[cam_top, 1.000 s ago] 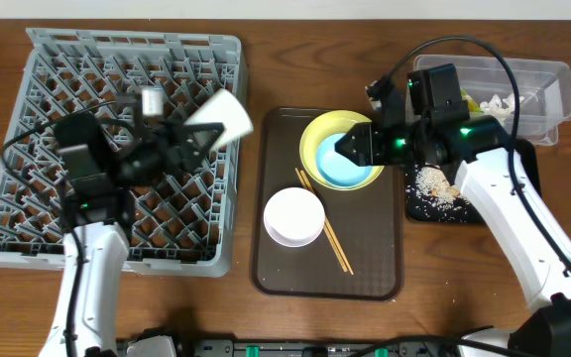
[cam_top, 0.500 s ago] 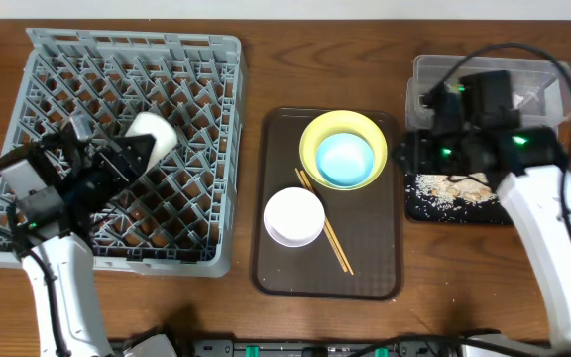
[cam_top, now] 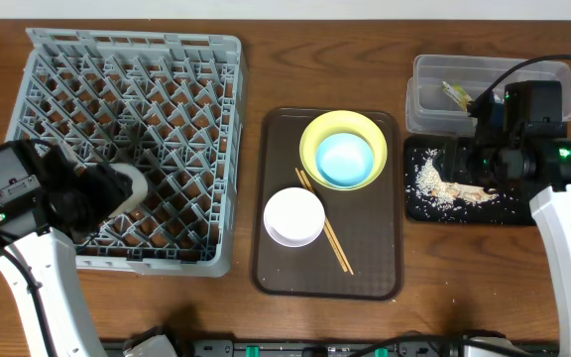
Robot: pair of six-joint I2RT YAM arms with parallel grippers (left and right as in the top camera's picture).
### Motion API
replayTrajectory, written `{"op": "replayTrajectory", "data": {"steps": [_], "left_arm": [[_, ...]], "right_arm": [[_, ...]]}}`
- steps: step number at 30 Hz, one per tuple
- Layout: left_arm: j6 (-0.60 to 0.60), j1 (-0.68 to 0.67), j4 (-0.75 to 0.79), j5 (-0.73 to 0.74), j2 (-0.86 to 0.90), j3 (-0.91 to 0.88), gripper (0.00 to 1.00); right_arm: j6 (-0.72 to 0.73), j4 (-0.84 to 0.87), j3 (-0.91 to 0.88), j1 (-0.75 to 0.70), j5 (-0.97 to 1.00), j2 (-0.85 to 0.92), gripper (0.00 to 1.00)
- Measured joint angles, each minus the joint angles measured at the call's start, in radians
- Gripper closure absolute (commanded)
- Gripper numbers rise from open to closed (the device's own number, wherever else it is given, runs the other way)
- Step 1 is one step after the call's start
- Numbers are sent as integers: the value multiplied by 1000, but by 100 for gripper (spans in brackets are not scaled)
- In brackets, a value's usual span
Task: Sort waste into correct bins and load items into the dishwasher
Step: 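Lower the white cup upside down into the dish rack, release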
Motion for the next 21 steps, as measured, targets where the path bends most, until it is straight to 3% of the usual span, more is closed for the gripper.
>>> {"op": "replayTrajectory", "data": {"steps": [10, 13, 14, 19, 21], "left_arm": [[10, -72, -34, -118, 59, 0, 88], [12, -98, -33, -129, 106, 0, 83], [12, -105, -33, -132, 124, 0, 75], [12, -125, -28, -137, 225, 0, 57], [12, -126, -24, -136, 254, 0, 45]], "right_arm": [[-11, -3, 0, 0, 10, 0, 51], [-12, -5, 0, 0, 11, 0, 52], [-12, -6, 0, 0, 11, 0, 51], [-12, -8, 0, 0, 14, 0, 51], [-12, -10, 0, 0, 14, 0, 49]]}}
